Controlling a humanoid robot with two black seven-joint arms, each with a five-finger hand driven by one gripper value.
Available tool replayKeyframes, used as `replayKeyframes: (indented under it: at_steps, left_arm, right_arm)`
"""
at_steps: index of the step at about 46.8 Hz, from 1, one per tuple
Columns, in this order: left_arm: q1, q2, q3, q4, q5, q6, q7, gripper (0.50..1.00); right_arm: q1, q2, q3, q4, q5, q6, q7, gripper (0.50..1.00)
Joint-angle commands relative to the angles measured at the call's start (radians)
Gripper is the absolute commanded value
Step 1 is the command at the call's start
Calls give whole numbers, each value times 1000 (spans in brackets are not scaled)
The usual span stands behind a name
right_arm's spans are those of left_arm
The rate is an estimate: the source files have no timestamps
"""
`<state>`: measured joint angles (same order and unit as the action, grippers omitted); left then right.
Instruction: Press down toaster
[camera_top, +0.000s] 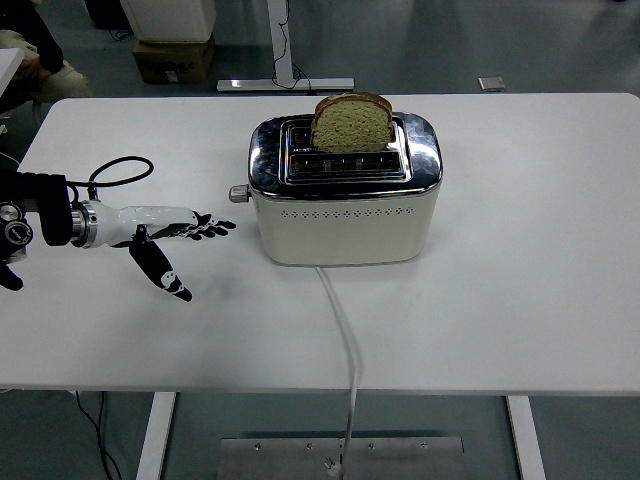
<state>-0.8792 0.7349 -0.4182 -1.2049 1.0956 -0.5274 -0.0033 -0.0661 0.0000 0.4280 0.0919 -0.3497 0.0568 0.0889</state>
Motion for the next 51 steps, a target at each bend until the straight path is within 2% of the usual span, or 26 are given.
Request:
replayKeyframes:
  at_steps: [1, 8, 14, 22, 27, 32, 37, 42, 51]
  left_arm:
    - [2, 32, -2, -1, -6, 0, -1, 1000]
    - [-29, 93, -11, -1, -85, -5, -11, 1000]
    - [-147, 133, -13, 1, -226, -6, -14, 1000]
    - [-294, 129, -36, 68, -457, 1, -14, 1000]
    - [-346, 112, -42, 163, -575, 13, -14, 1000]
    - [-372, 63, -51, 269, -698, 43, -15, 1000]
    - [-380, 32, -80, 383, -830, 52, -18, 1000]
    - [-365, 14, -93, 465, -996, 53, -44, 1000]
    - [-251, -6, -96, 530, -1220, 53, -78, 1000]
  right_arm:
    - [2, 0, 0, 0, 0, 0, 0, 1000]
    - [2, 0, -2, 0, 0, 0, 0, 1000]
    - [3, 0, -2, 0, 0, 0, 0, 1000]
    - [6, 0, -3, 0, 0, 0, 2, 1000]
    - [8, 0, -3, 2, 0, 0, 2, 1000]
    - [8, 0, -3, 2, -2, 0, 2, 998]
    - [8, 0, -3, 2, -2, 0, 2, 1000]
    - [8, 0, -3, 2, -3, 0, 2, 1000]
    - [8, 0, -3, 2, -3, 0, 2, 1000]
